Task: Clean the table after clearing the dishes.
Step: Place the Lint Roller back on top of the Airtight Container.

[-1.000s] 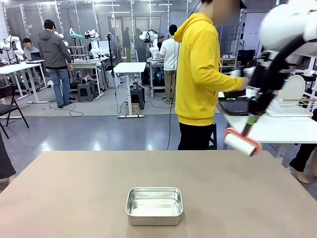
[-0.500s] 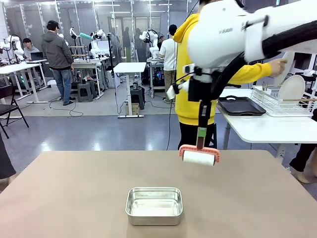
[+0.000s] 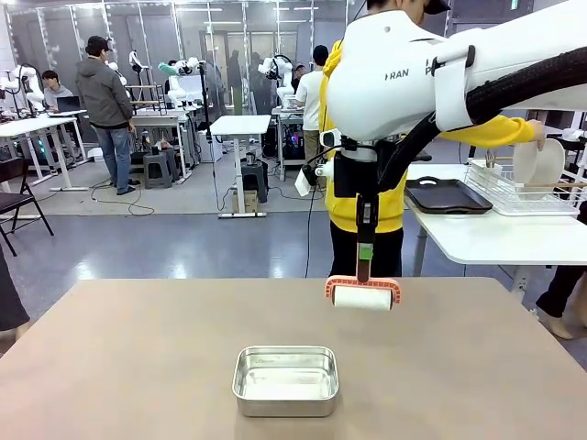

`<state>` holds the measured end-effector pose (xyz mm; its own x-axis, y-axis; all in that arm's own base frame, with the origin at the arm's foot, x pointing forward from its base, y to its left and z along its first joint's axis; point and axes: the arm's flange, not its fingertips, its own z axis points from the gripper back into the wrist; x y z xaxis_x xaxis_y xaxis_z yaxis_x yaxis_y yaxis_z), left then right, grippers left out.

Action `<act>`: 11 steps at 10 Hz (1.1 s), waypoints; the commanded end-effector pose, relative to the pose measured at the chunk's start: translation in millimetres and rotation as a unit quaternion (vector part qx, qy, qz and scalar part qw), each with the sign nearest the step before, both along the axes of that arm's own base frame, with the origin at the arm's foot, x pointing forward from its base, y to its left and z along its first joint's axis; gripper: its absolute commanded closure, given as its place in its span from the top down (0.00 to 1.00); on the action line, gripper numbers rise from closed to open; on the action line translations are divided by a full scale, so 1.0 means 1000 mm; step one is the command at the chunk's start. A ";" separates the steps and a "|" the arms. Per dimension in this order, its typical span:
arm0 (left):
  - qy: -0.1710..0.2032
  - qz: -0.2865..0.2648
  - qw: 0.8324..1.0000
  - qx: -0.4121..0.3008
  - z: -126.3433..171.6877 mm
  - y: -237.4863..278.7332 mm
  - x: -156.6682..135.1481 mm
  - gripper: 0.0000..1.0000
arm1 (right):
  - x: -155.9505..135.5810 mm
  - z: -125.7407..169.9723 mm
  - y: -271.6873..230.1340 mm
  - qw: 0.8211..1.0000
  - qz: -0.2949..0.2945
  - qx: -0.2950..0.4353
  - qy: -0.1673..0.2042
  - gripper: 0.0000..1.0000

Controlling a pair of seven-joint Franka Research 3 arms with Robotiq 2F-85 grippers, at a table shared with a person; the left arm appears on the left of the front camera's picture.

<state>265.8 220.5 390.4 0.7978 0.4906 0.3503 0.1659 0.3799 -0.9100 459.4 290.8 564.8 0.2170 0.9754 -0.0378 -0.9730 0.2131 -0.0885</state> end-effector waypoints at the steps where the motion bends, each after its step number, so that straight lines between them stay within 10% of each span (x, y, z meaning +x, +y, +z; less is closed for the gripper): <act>1: 0.004 0.003 1.000 -0.008 0.005 0.001 -0.002 1.00 | -0.002 0.003 -0.001 1.000 -0.001 0.004 0.001 0.22; 11: 0.004 0.003 1.000 -0.008 0.005 0.001 -0.002 1.00 | -0.013 -0.038 0.095 0.995 0.062 0.033 0.065 0.22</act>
